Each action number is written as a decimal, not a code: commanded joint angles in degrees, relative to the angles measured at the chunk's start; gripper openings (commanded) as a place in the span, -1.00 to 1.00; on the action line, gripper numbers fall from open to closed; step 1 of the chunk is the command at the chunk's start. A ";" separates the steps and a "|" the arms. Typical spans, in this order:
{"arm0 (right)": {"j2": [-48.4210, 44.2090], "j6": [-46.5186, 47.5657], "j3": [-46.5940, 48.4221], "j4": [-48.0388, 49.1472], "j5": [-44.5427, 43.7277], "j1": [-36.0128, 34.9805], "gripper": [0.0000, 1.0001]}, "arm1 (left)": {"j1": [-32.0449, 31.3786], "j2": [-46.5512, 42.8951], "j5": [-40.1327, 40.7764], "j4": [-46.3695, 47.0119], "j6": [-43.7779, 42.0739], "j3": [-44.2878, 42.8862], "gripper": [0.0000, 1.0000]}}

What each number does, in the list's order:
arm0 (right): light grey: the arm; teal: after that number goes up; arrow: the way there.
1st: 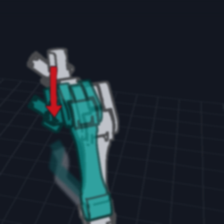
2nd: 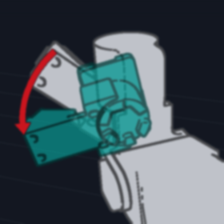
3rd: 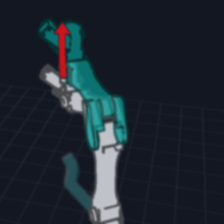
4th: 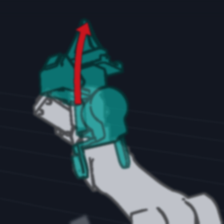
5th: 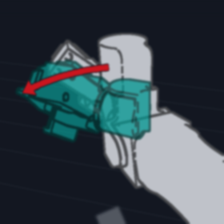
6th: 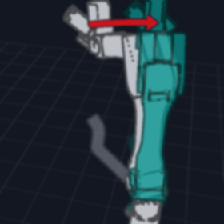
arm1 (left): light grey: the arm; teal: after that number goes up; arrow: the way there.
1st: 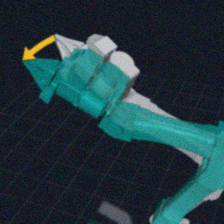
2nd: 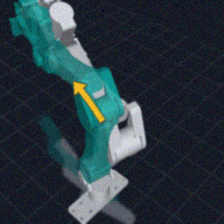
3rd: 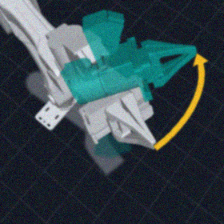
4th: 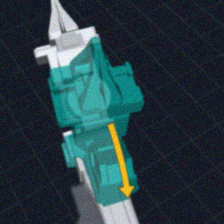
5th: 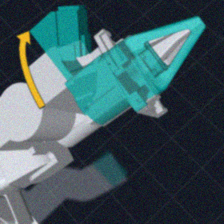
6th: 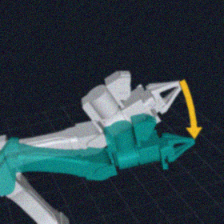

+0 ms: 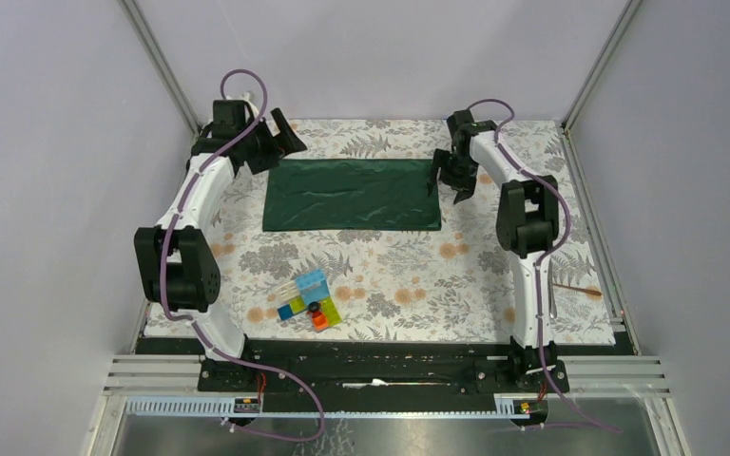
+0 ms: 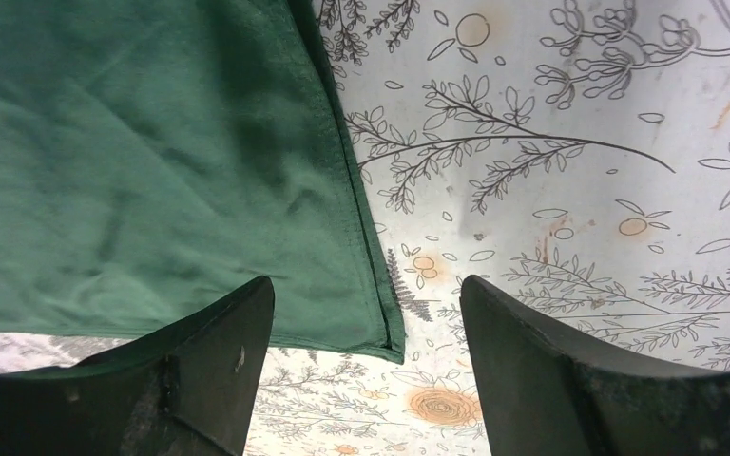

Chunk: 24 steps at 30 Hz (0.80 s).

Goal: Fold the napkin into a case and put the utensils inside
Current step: Move the rectangle-folded napkin to the center of the board.

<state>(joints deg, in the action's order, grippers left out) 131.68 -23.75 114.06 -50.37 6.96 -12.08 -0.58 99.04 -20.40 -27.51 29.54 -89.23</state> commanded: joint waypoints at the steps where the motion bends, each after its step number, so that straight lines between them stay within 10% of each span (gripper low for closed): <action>1: 3.96 1.26 9.80 -9.81 -5.22 -2.71 0.57 | -1.09 -2.50 1.12 -1.04 -1.99 1.16 0.97; 24: 18.78 1.50 21.65 -15.92 -13.42 -7.42 0.21 | 0.25 -6.30 -2.80 0.11 -0.58 1.71 0.98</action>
<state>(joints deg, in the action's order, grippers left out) 147.39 -22.65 135.26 -64.99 -3.92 -18.41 -1.26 95.20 -21.85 -29.87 28.77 -87.61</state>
